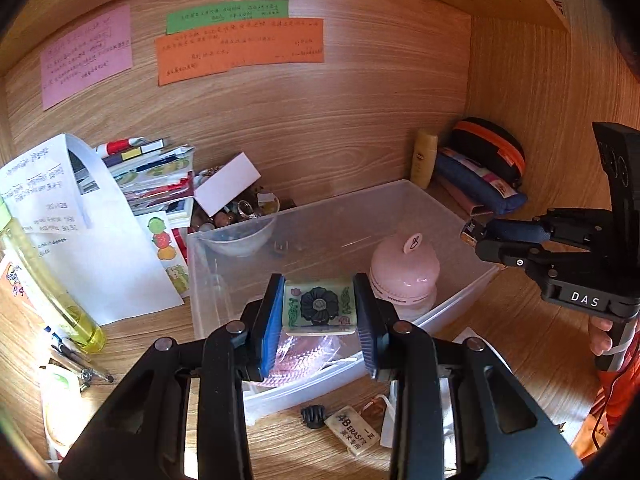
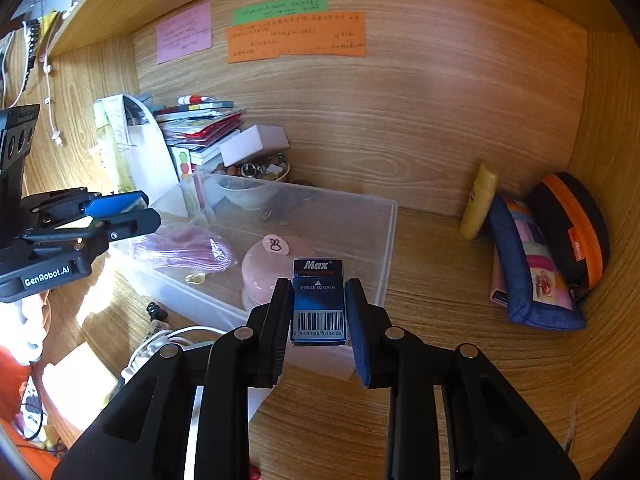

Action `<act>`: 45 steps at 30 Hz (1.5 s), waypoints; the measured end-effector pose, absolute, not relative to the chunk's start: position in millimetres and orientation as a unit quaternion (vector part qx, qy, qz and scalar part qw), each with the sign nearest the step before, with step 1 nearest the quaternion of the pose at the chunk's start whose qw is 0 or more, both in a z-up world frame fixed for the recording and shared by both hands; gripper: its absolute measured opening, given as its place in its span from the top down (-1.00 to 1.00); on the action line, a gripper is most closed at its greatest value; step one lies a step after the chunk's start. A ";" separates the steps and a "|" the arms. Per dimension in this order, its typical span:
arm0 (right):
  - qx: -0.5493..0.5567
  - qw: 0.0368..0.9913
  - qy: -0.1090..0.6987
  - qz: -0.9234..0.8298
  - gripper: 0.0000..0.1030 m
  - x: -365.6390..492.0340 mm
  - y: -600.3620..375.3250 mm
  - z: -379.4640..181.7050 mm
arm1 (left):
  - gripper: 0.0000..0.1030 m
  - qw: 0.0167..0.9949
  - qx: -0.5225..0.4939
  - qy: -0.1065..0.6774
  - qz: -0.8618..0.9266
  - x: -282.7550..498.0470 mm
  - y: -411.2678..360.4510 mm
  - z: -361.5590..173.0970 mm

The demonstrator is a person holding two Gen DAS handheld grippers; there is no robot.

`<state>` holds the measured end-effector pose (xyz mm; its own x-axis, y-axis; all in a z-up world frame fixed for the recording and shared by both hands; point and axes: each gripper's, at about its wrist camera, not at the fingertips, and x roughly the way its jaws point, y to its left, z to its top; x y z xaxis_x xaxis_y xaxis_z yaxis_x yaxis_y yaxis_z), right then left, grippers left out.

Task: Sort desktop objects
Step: 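Carry the green card and Max box over the clear box and release both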

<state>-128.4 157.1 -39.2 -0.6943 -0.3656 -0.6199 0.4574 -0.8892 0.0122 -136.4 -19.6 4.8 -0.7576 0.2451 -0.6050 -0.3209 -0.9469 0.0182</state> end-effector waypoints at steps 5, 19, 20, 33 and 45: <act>0.330 0.229 0.060 -0.914 0.52 -139.8 158.3 -46.5 | 0.35 0.173 -0.328 0.068 0.926 -147.1 -6.0 -1.4; 0.342 0.238 0.069 -0.906 0.52 -146.7 151.1 -58.3 | 0.35 0.193 -0.357 0.080 0.911 -161.1 10.8 -19.5; 0.344 0.239 0.069 -0.906 0.52 -147.0 150.7 -59.1 | 0.35 0.194 -0.358 0.080 0.910 -161.5 10.8 -20.0; 0.349 0.242 0.058 -0.903 0.52 -149.1 151.0 -60.7 | 0.35 0.199 -0.368 0.080 0.905 -163.1 12.4 -23.7; 0.331 0.228 0.080 -0.912 0.06 -138.3 145.7 -52.3 | 0.27 0.197 -0.339 0.067 0.917 -150.4 5.5 -1.0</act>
<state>-138.3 145.7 -52.3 -0.6767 -0.3623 -0.6409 0.4680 -0.8837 0.0054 -150.4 5.5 -1.0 -0.6921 0.3157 -0.6491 -0.4063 -0.9137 -0.0111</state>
